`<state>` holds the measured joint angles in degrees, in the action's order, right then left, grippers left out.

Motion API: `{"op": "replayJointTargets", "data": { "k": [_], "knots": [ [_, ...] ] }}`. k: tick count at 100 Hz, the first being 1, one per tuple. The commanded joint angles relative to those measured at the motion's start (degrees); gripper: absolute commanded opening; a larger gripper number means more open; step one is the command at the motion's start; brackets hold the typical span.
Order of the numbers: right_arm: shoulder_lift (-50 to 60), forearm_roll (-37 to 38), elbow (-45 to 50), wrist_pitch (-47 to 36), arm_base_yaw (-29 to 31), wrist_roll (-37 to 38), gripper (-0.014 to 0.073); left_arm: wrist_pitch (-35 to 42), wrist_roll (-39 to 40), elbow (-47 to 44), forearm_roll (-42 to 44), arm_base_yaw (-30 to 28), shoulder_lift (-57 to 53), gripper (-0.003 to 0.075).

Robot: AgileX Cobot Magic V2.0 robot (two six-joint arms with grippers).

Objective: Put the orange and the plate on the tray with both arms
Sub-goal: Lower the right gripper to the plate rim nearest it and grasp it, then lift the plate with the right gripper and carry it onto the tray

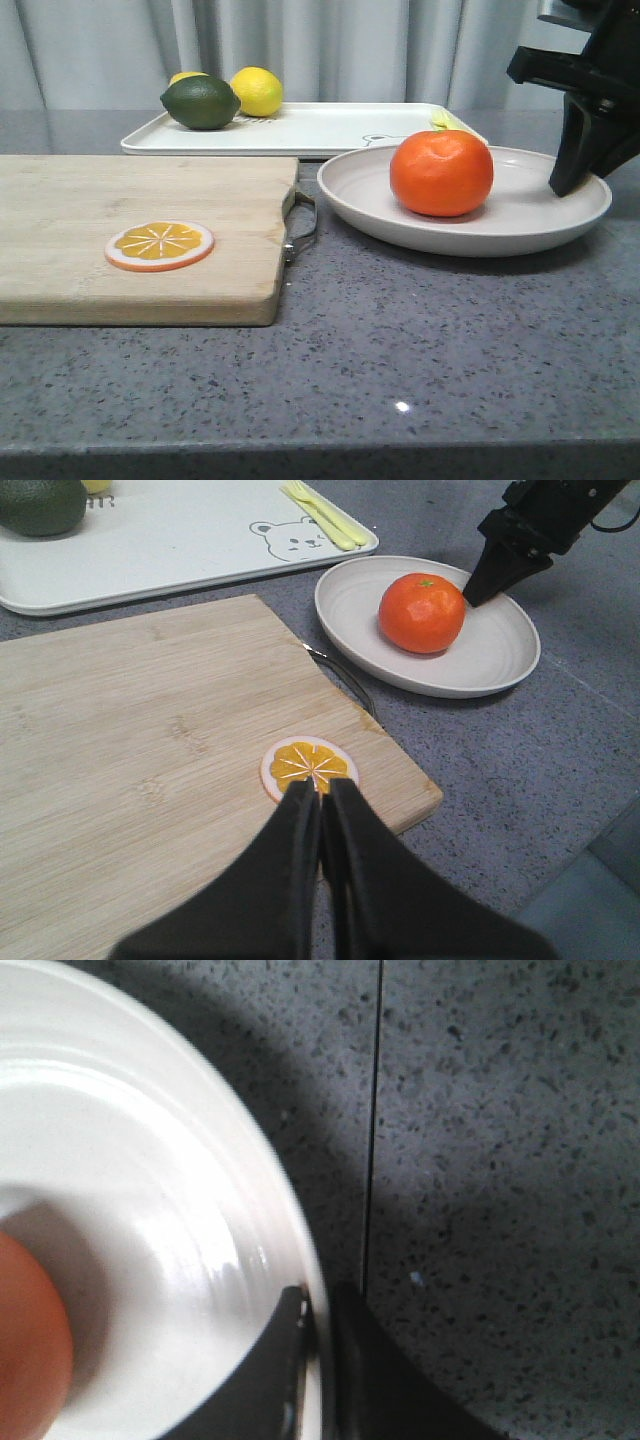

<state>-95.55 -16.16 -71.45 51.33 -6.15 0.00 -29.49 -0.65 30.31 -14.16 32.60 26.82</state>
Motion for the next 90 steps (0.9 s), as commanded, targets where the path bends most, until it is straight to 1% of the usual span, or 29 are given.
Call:
{"op": "replayJointTargets", "data": {
  "k": [1, 15, 36, 62, 90],
  "knots": [
    [2.3, 1.0, -1.4, -0.9, 0.0, -1.0, -0.0066, 4.0, 0.3, 1.6, -0.6, -0.1, 0.2, -0.0019],
    [2.5, -1.1, -2.8, -0.2, 0.1, -1.0, -0.0068, 4.0, 0.3, 1.6, -0.6, -0.1, 0.2, -0.0019],
    [1.7, -4.3, -9.7, 1.9, 0.1, -1.0, -0.0068, 4.0, 0.3, 1.6, -0.6, -0.1, 0.2, -0.0019],
    [-4.8, -9.3, -21.7, 3.7, 0.0, -1.0, -0.0068, 4.0, 0.3, 1.6, -0.6, -0.1, 0.2, -0.0019],
    [-15.3, -11.5, -37.4, 7.0, -0.3, -1.0, -0.0068, 4.0, 0.3, 1.6, -0.6, -0.1, 0.2, -0.0019]
  ]
}}
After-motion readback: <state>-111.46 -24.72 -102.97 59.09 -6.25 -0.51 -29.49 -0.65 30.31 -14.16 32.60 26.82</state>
